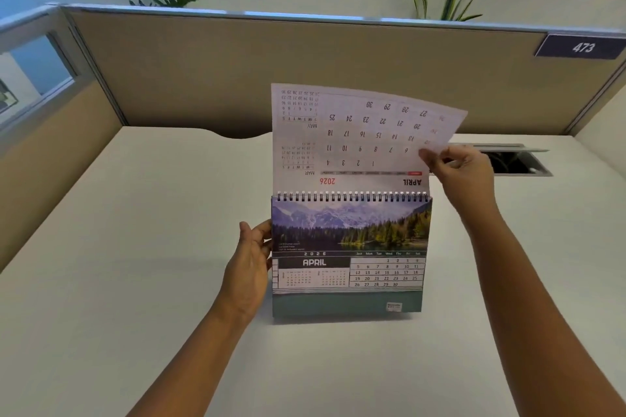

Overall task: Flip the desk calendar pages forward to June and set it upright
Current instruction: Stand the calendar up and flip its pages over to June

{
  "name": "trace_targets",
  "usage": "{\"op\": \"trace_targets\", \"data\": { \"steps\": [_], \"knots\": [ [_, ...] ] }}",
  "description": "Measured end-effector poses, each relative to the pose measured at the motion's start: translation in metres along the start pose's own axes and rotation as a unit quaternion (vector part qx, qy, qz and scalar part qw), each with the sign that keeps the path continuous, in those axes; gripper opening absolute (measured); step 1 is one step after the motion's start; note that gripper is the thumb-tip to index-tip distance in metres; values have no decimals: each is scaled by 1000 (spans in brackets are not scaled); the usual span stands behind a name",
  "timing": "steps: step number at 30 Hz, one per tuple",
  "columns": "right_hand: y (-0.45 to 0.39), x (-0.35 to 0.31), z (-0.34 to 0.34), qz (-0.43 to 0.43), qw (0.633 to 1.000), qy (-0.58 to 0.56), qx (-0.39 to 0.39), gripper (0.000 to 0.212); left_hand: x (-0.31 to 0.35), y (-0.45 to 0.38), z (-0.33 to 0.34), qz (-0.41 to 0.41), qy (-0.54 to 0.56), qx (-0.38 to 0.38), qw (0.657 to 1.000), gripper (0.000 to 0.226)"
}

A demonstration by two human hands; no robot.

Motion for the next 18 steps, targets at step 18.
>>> {"op": "trace_targets", "data": {
  "steps": [18],
  "knots": [
    [134, 35, 23, 156, 984, 81, 4, 58, -5, -5, 4, 5, 39, 4, 999, 62]
  ]
}}
Point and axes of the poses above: each hand's wrist, its own y-axis away from the middle knuckle, its own z-axis out of the palm, x = y × z, the point moved 1 cm from there along -y, towards the middle knuckle, and after that the axes turned 2 degrees about x, right-handed, at the moved point
